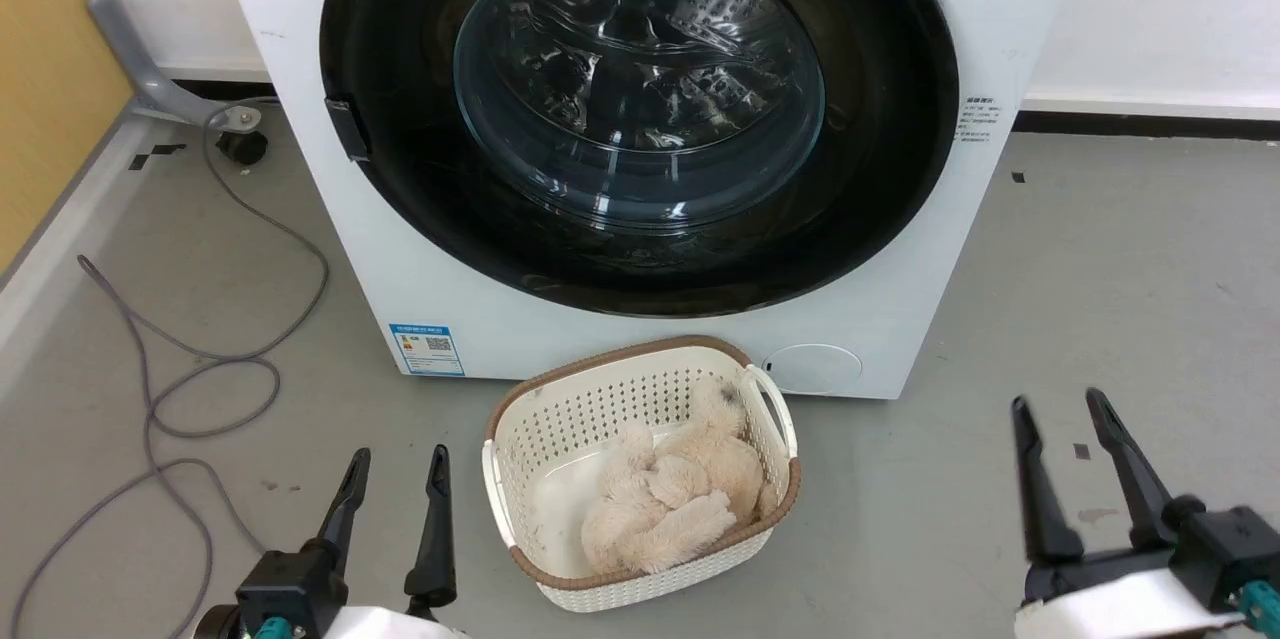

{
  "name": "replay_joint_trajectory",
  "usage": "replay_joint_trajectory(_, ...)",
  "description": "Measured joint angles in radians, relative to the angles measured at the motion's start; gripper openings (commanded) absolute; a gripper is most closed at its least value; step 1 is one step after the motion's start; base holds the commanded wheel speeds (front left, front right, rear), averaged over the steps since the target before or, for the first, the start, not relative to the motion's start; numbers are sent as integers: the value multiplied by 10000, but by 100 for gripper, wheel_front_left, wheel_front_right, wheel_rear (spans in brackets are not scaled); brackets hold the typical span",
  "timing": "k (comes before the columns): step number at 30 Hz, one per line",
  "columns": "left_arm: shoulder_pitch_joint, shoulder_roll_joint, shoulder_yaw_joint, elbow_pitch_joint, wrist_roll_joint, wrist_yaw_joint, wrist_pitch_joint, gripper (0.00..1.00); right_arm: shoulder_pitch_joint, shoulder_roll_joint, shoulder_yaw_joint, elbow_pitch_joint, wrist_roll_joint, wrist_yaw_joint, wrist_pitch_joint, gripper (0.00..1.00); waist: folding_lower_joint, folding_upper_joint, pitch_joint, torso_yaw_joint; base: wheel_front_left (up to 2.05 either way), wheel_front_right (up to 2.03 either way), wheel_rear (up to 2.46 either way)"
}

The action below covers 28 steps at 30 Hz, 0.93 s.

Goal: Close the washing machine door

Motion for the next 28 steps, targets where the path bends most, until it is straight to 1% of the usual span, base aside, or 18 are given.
replay_joint_trajectory(7, 32, 2, -140, -81, 343, 21, 0, 100, 407, 136, -138, -92, -184, 0, 0, 100, 0, 0, -25, -25, 0, 0, 0)
replay_joint_trajectory(16, 107, 0, -280, -42, 529, 29, 0, 100, 485, 153, -31, -92, 2, 0, 0, 100, 0, 0, -128, -21, 0, 0, 0)
replay_joint_trajectory(17, 108, 0, -274, -48, 529, 29, 0, 0, 485, 153, -17, -94, 17, 0, 0, 0, 0, 0, -127, -16, 0, 0, 0)
replay_joint_trajectory(28, 107, 0, -284, -63, 523, 29, 123, 0, 480, 151, -13, -88, 8, 0, 107, 0, 0, 0, -129, -32, 0, 0, 0)
